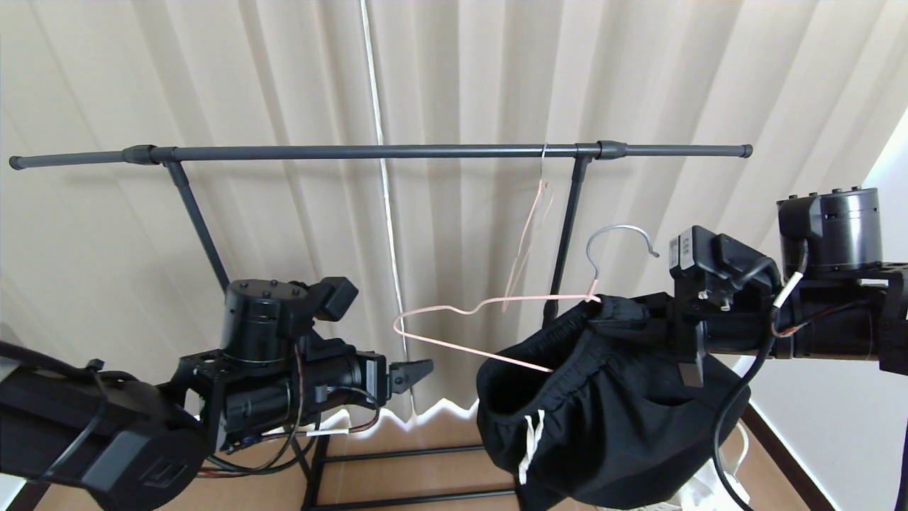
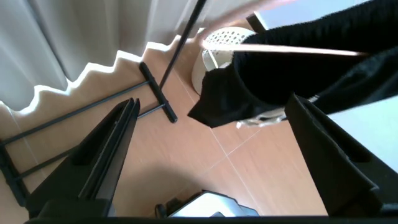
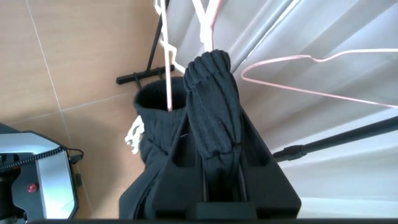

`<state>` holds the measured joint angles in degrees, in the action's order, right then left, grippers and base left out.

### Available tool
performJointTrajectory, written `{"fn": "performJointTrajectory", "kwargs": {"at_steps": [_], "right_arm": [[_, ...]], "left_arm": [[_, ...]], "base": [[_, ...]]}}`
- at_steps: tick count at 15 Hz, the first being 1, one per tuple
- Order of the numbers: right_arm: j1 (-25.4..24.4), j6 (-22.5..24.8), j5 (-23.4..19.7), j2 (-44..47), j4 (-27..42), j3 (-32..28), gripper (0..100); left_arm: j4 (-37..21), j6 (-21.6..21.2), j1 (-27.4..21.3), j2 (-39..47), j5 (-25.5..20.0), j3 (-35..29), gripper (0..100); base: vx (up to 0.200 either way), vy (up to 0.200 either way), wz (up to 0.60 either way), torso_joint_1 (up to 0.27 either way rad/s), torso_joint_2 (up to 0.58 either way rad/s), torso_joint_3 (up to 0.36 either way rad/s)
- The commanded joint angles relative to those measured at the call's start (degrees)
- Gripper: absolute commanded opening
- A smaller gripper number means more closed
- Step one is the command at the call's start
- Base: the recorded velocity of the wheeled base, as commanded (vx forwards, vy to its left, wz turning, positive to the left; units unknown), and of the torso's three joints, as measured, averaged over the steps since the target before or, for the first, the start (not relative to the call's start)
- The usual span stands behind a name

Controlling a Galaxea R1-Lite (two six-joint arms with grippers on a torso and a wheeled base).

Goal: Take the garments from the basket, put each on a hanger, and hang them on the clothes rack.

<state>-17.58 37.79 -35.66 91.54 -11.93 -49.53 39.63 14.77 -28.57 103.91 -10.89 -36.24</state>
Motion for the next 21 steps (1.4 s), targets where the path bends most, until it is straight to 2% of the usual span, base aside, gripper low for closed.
{"fn": "performJointTrajectory", "kwargs": {"at_steps": [1,7,11,14,17,18,21], "right_arm": [[-0.1,-0.1,0.0,-2.2,0.0,0.6,0],[-0.2,-0.2,0.1,-3.4,-0.1,1.2,0],[-0.5,-0.2,0.1,-4.2,0.0,1.5,0],[-0.5,-0.2,0.1,-4.1,0.0,1.5,0],[-0.1,-0.2,0.1,-3.6,-0.1,1.2,0],[0.5,-0.2,0.1,-3.0,-0.2,0.8,0],[2.1,-0.3,0.1,-0.9,-0.3,-0.4,0]], "left_arm": [[-0.1,0.2,-2.2,5.4,0.8,-2.6,100],[0.1,0.2,-7.0,10.3,1.9,-5.9,100],[0.2,0.1,-8.5,12.8,4.5,-8.2,100],[0.2,0.1,-10.4,14.1,4.7,-9.3,100],[0.3,0.0,-10.2,13.2,6.8,-8.8,100],[0.3,0.0,-10.0,11.8,9.0,-8.1,100],[0.4,-0.3,-9.9,6.5,9.4,-4.7,100]], "base": [[0.0,0.0,0.0,0.0,0.0,0.0],[0.0,0.0,0.0,0.0,0.0,0.0],[0.0,0.0,0.0,0.0,0.0,0.0],[0.0,0.0,0.0,0.0,0.0,0.0],[0.0,0.0,0.0,0.0,0.0,0.0],[0.0,0.0,0.0,0.0,0.0,0.0],[0.0,0.0,0.0,0.0,0.0,0.0]]}}
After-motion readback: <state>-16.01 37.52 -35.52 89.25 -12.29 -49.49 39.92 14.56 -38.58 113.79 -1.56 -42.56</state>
